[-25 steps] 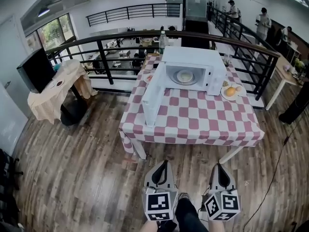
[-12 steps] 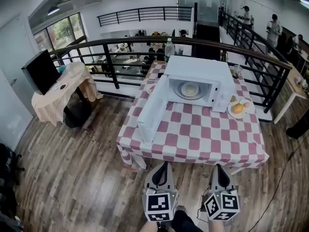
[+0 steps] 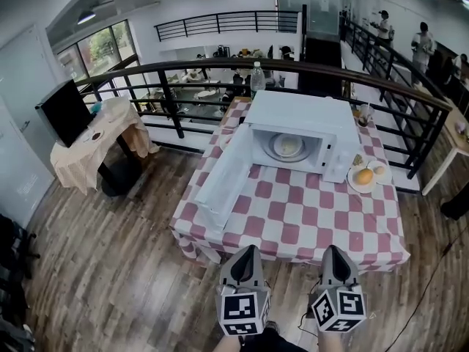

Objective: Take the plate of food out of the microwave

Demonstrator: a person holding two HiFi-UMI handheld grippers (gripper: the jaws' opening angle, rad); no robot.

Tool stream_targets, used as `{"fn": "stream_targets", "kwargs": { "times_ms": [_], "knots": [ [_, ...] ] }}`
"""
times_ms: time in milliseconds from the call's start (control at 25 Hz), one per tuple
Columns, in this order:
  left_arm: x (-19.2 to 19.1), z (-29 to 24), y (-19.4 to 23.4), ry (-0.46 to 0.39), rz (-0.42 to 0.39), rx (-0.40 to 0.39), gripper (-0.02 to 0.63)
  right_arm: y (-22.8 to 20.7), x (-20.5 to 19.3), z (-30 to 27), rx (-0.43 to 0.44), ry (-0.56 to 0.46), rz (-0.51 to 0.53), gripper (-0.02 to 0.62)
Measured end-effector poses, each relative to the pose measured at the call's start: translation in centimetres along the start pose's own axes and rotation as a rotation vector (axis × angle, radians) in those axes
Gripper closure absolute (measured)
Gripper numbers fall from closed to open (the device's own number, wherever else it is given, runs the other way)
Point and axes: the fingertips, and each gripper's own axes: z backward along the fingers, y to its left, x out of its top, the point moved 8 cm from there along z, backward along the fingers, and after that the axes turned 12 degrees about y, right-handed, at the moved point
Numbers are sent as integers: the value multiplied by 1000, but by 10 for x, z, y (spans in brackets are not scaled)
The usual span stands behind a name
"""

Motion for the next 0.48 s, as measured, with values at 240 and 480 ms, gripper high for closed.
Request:
{"fn": "stream_targets", "kwargs": {
  "times_ms": [240, 480],
  "knots": [
    [0, -25, -7, 15, 8, 11, 597, -17, 3, -23, 14, 13, -5, 603],
    [4, -40, -11, 28, 8, 21, 597, -21, 6, -39, 37, 24, -11, 603]
  ]
}}
